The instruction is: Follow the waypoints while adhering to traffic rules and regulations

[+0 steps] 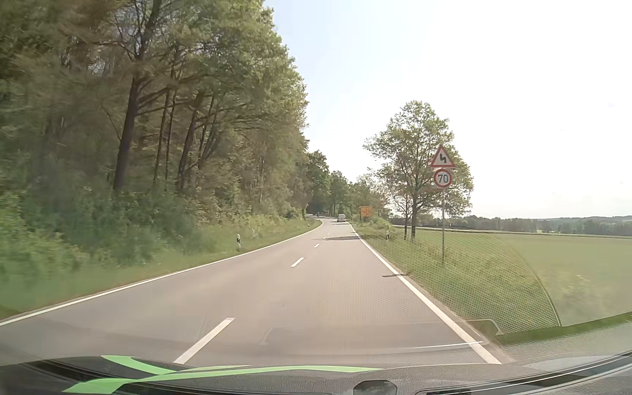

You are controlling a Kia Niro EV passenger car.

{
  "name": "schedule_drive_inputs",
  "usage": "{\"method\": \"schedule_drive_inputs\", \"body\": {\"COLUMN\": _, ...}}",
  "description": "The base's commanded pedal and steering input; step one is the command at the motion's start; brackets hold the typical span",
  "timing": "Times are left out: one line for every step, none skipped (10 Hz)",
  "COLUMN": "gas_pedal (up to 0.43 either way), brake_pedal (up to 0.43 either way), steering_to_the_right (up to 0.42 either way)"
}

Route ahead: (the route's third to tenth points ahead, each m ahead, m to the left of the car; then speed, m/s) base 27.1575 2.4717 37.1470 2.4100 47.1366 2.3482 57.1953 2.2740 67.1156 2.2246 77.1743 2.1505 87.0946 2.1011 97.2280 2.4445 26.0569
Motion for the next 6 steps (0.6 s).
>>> {"method": "schedule_drive_inputs", "body": {"gas_pedal": 0.197, "brake_pedal": 0.0, "steering_to_the_right": -0.002}}
{"method": "schedule_drive_inputs", "body": {"gas_pedal": 0.189, "brake_pedal": 0.0, "steering_to_the_right": -0.001}}
{"method": "schedule_drive_inputs", "body": {"gas_pedal": 0.189, "brake_pedal": 0.0, "steering_to_the_right": -0.001}}
{"method": "schedule_drive_inputs", "body": {"gas_pedal": 0.189, "brake_pedal": 0.0, "steering_to_the_right": 0.0}}
{"method": "schedule_drive_inputs", "body": {"gas_pedal": 0.177, "brake_pedal": 0.0, "steering_to_the_right": 0.0}}
{"method": "schedule_drive_inputs", "body": {"gas_pedal": 0.118, "brake_pedal": 0.0, "steering_to_the_right": 0.001}}
